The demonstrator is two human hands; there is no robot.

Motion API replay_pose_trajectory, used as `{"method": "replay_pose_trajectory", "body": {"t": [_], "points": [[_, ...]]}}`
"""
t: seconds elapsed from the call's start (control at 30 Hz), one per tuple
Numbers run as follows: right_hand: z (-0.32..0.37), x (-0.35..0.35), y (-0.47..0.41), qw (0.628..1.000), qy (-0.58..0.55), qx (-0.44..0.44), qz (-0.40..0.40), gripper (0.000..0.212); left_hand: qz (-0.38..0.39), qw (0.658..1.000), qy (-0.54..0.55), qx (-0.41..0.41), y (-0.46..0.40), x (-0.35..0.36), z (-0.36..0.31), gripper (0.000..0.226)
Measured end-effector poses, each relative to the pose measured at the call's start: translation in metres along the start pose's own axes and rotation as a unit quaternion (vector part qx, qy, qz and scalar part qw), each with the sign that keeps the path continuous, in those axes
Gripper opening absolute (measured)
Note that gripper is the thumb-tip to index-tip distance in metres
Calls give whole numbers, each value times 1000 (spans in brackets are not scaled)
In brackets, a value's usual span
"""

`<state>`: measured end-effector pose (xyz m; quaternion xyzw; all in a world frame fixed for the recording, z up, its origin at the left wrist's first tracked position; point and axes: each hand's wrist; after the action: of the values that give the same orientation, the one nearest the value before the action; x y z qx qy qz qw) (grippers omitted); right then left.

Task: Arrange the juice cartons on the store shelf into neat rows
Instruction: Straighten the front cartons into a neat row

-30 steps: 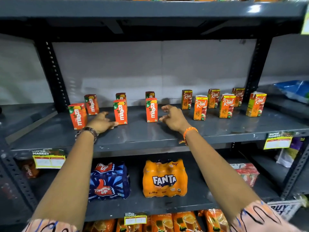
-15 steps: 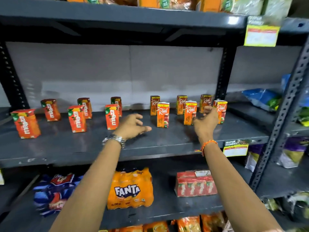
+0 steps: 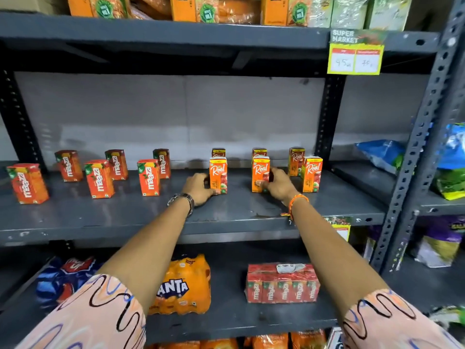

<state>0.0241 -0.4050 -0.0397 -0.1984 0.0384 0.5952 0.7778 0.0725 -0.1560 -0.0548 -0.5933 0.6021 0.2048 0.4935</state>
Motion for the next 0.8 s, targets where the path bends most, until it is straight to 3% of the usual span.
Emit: {"method": "replay_pose_trajectory", "body": {"t": [0.4,0.8], "points": [[1,-1,9,999,48,1,4,45,-16,999,-22,-35,0,11,-4,39],[1,-7,9,998,44,25,29,56,-16,998,-35,-39,0,10,-3,38]]}}
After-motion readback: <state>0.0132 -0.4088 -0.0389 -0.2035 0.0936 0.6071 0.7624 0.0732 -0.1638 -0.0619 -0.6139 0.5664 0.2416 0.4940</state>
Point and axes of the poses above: each hand's wrist, its own y-axis away from the middle knuckle, its own x-axis out of the palm, z = x × y, and after that the axes turned 15 degrees about -y, right-handed
